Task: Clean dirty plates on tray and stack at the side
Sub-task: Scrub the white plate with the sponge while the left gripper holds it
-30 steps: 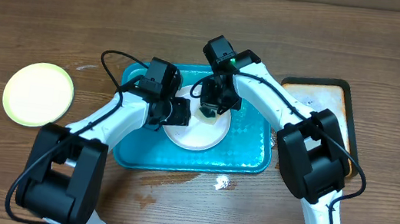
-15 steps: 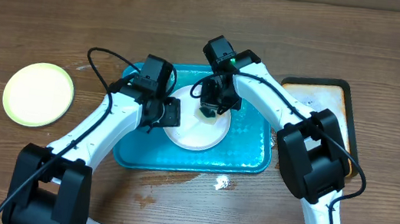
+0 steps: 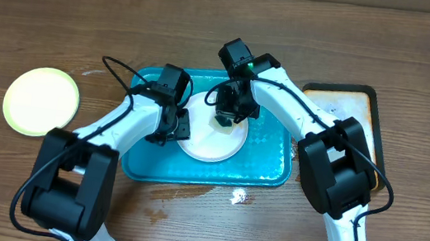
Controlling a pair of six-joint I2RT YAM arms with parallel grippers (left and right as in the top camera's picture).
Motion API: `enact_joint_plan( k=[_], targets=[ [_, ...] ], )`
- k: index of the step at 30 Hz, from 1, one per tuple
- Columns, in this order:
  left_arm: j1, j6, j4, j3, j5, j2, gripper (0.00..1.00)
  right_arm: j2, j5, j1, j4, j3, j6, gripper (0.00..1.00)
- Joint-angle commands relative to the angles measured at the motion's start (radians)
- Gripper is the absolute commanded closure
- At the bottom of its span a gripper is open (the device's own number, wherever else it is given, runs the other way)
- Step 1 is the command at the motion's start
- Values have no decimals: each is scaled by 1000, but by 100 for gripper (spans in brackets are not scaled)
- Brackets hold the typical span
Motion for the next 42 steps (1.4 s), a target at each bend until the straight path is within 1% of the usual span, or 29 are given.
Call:
enact_joint_plan(
  k=[1,2,4,5,14,17,20,22,24,25,28,31,33,36,42],
  targets=[
    [0,-19,20,7,56,56,75,48,42,-23,-18,-27,0,96],
    [0,-19,26,7,70,59,79,48,42,-23,-20,-27,0,96],
    [0,-19,37,7,89,61,93,48,42,-23,-21,-27,0,96],
    [0,-19,42,7,94,61,96,48,42,-23,-22,-27,0,96],
    [0,10,58,7,164,61,96,48,42,-23,-23,-27,-4,96],
    [0,-5,68,7,164,62,96,48,11,-20,-19,-26,-65,96],
    [0,-8,72,7,163,62,96,47,2,-7,-19,-19,-79,96],
    [0,-8,72,7,161,62,96,47,-38,3,-3,-15,-108,96],
    [0,-8,71,7,160,62,96,47,-151,15,42,-10,-172,96],
    [0,-9,71,7,159,62,96,48,-190,21,63,-10,-181,96],
    [0,-8,66,7,159,62,96,47,-250,33,113,-10,-175,96],
    [-1,-8,64,7,159,62,96,48,-261,37,144,-10,-134,96],
    [0,-8,61,7,160,62,96,48,-231,37,158,-10,-96,96],
    [0,-8,47,7,160,62,96,48,-82,31,145,-10,-43,96],
    [0,-14,23,7,154,62,96,48,196,9,45,-10,-39,96]
  ],
)
